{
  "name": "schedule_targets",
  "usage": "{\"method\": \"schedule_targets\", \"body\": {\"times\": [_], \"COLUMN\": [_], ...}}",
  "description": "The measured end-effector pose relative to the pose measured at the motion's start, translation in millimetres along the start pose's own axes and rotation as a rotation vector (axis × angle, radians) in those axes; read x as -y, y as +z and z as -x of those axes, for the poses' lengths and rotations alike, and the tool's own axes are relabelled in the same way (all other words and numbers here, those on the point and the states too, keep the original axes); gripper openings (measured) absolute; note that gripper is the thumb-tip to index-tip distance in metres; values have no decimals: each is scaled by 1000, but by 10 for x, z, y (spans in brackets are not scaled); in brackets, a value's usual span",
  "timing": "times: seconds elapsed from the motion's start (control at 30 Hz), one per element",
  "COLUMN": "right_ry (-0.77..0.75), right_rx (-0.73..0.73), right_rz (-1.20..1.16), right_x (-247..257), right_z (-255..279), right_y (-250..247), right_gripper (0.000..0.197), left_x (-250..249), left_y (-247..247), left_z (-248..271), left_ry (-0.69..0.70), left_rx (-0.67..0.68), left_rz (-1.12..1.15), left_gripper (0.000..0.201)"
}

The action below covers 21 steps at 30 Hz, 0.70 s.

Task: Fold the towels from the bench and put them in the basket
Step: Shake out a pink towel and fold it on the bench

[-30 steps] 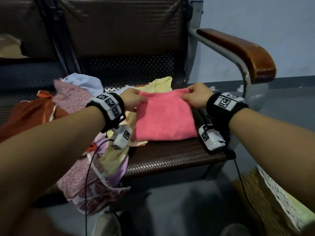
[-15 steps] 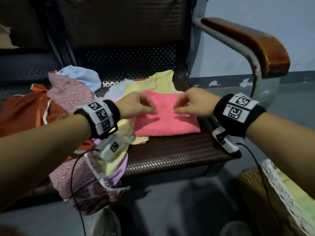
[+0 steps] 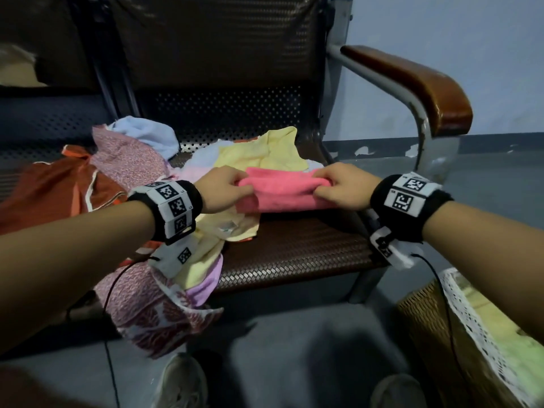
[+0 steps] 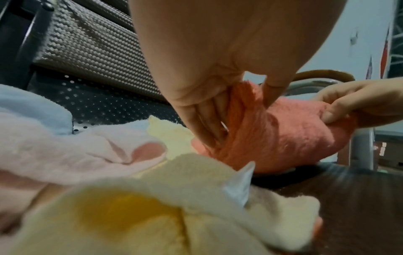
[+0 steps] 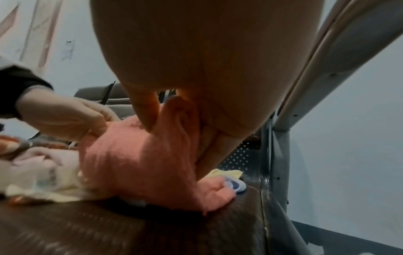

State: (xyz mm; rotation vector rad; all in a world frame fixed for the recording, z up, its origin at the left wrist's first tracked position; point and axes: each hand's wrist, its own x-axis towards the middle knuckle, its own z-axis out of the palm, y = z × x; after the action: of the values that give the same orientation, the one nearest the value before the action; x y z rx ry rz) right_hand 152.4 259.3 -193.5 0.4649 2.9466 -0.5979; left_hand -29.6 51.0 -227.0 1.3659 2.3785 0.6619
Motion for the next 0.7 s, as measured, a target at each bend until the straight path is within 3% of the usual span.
{"method": "schedule_targets", "body": {"times": [0.13, 0.2, 0.3, 0.4, 0.5, 0.53, 0.6, 0.67, 0.7], "right_ry": [63, 129, 206, 76, -81, -96, -70, -28, -16], "right_rx": [-65, -116, -276, -342, -195, -124, -18, 35, 47], "right_rz": [-227, -281, -149, -51, -20, 13, 84, 138, 159], "right_x": [-91, -132, -142, -35, 120, 154, 174, 144, 128], "right_z": [5, -46, -140, -195, -205, -205, -214, -237, -250], "right_y": [-85, -61, -17, -6, 67, 109, 183, 217, 222], "right_gripper": [23, 24, 26, 28, 28, 30, 40, 53, 60], "left_x": [-11, -5, 31, 33, -32, -51, -81, -67, -47], "left_y": [24, 61, 109, 102, 55, 44, 54, 115, 149], "left_z": [-42, -106, -228, -319, -307, -291, -238, -190, -179], "left_ry": [-129, -189, -278, -352, -179, -105, -10, 30, 34], "left_rx": [-55, -100, -179, -241, -347, -292, -44, 145, 171], "left_rz": [379, 399, 320, 275, 239, 223, 138, -71, -167], "left_gripper": [42, 41, 33, 38, 31, 28, 36, 68, 80]}}
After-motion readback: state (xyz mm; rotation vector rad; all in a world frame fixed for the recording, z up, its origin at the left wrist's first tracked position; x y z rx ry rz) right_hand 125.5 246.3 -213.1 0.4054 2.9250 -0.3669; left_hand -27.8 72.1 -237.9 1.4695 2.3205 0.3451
